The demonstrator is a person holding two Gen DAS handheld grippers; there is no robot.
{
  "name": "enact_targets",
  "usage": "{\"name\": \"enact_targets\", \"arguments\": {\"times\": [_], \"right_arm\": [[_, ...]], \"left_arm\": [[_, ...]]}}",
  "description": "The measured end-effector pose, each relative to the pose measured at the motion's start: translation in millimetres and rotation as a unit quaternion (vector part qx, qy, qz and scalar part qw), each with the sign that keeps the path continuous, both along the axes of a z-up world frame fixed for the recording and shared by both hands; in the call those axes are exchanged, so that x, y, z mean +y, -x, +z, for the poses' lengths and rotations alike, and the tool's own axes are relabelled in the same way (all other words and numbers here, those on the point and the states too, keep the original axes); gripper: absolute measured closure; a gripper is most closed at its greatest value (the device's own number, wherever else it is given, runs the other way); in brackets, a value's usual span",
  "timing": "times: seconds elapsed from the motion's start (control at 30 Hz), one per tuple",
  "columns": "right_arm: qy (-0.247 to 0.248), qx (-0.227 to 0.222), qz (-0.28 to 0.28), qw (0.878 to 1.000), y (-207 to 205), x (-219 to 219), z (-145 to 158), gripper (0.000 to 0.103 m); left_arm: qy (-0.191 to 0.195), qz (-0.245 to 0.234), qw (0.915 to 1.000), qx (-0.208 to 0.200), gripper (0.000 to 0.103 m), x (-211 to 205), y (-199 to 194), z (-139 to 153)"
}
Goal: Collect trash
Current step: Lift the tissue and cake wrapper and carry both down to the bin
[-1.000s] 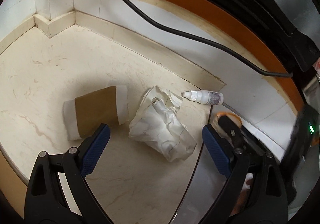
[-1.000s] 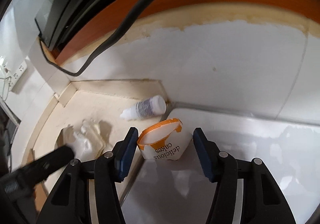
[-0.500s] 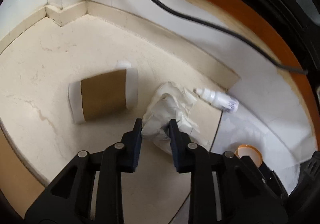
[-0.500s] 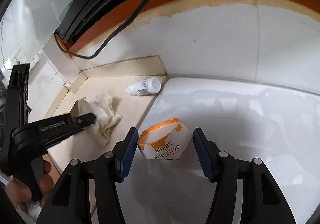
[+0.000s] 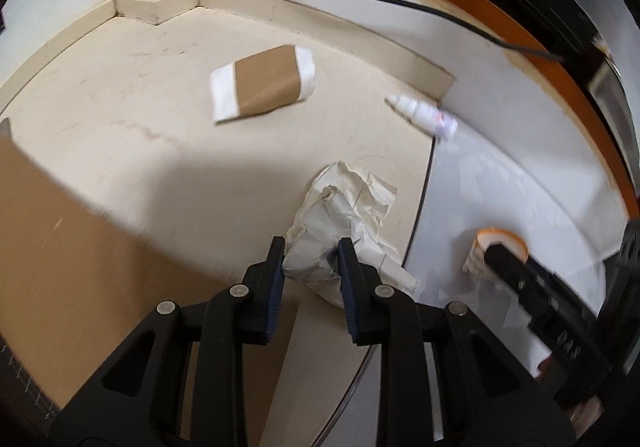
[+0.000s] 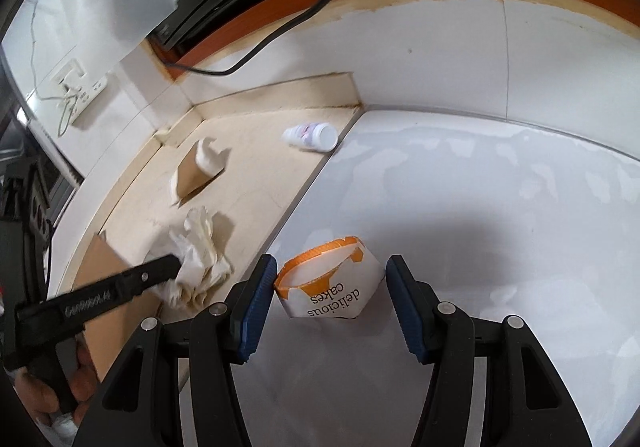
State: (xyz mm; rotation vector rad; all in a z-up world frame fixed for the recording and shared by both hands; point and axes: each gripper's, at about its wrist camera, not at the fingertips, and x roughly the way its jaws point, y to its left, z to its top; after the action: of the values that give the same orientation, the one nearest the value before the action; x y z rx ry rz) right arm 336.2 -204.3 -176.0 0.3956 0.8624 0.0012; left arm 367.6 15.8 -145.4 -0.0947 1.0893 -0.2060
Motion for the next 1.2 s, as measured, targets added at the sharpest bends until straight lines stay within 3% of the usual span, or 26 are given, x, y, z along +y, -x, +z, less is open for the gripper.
{"name": "enact_targets", "arguments": {"times": [0.23, 0.4, 0.8, 1.0, 1.2], "right_arm": [[-0.001, 0.005, 0.020, 1.000, 27, 8, 7, 0.047], [0.012, -0.006, 0.039, 0.999, 49, 15, 22, 0.047], [0.010, -0.033, 0.121, 0.992, 122, 25, 74, 0.047], [0.010, -0.049, 0.194, 0.980, 180, 29, 94, 0.047], [0.025, -0.044, 0.280, 0.959, 235, 39, 90, 0.047]], "left_arm": [[-0.003, 0.011, 0.9999, 0.012, 0.081, 20, 49, 6], [-0.026, -0.006, 0.9996, 0.009, 0.081, 13, 75, 13], [-0.044, -0.038, 0.9974, -0.042, 0.081, -16, 151, 64], [-0.054, -0.016, 0.9956, -0.075, 0.081, -26, 216, 85], [-0.057, 0.031, 0.9946, -0.081, 0.081, -31, 281, 83]]}}
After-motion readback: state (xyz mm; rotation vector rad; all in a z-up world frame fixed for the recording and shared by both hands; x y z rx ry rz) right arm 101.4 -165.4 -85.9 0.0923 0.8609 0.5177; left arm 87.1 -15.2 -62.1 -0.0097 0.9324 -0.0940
